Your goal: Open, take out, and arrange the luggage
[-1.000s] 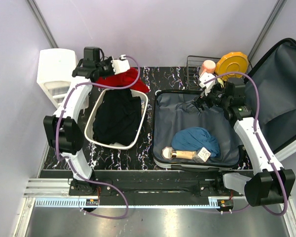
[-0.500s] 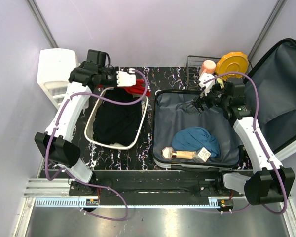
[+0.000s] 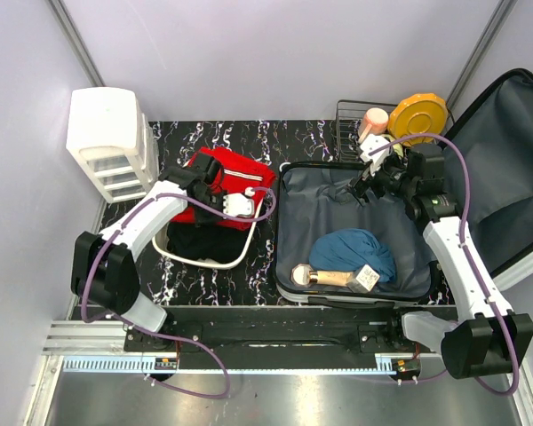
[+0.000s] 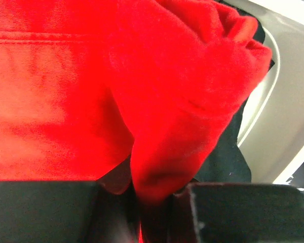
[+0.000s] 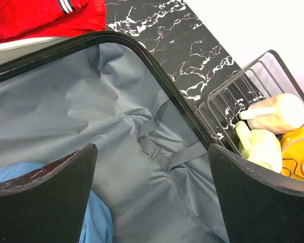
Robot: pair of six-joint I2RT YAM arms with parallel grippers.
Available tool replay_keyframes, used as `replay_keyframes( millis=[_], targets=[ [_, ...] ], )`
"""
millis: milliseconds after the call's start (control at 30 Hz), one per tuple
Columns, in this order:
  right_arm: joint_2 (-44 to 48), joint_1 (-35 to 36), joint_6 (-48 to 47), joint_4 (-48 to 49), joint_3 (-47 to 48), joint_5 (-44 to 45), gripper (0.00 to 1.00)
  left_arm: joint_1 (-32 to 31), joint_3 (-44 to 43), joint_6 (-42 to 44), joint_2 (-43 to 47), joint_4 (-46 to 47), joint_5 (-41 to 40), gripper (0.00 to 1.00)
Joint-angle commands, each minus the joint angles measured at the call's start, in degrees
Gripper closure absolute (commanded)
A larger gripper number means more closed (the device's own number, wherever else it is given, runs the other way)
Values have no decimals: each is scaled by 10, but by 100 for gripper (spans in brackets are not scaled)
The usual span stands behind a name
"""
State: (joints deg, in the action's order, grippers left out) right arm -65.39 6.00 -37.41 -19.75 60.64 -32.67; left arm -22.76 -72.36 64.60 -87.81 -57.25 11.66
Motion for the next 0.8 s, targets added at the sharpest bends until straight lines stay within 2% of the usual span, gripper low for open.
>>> replay_keyframes(
  millis=[0, 67, 100, 133, 200, 300, 367, 433, 500, 600, 633, 767],
  targets=[
    [10, 0, -7, -10, 2, -10, 0, 4, 18, -70, -2, -33, 30, 71],
    [4, 0, -8, -29, 11, -3, 0, 5, -27, -85, -14, -72, 63, 53],
    [2, 1, -8, -36, 12, 1, 0, 6, -44, -83, -17, -99, 77, 48],
    [-1, 0, -11, -46, 16, 1, 0, 9, -59, -79, -18, -151, 111, 30],
    [-6, 0, -13, -83, 29, 0, 0, 16, -109, -67, -15, -232, 138, 20],
    [-13, 0, -12, -125, 44, 0, 0, 39, -194, -70, -12, -277, 177, 19],
    [-25, 0, 0, -159, 60, 5, 0, 61, -262, -116, -22, -269, 187, 18],
    [-38, -1, 11, -199, 81, 13, 0, 70, -290, -181, -38, -220, 174, 18],
    [-60, 0, 17, -234, 97, 15, 0, 69, -274, -218, -51, -162, 148, 20],
    [-88, 0, -1, -328, 134, 7, 0, 76, -195, -279, -77, -110, 96, 24],
    [-94, 0, -22, -382, 148, 2, 0, 87, -140, -306, -86, -96, 100, 26],
    [-110, 0, -73, -483, 142, -19, 0, 113, -13, -367, -111, 2, 107, 27]
  ],
)
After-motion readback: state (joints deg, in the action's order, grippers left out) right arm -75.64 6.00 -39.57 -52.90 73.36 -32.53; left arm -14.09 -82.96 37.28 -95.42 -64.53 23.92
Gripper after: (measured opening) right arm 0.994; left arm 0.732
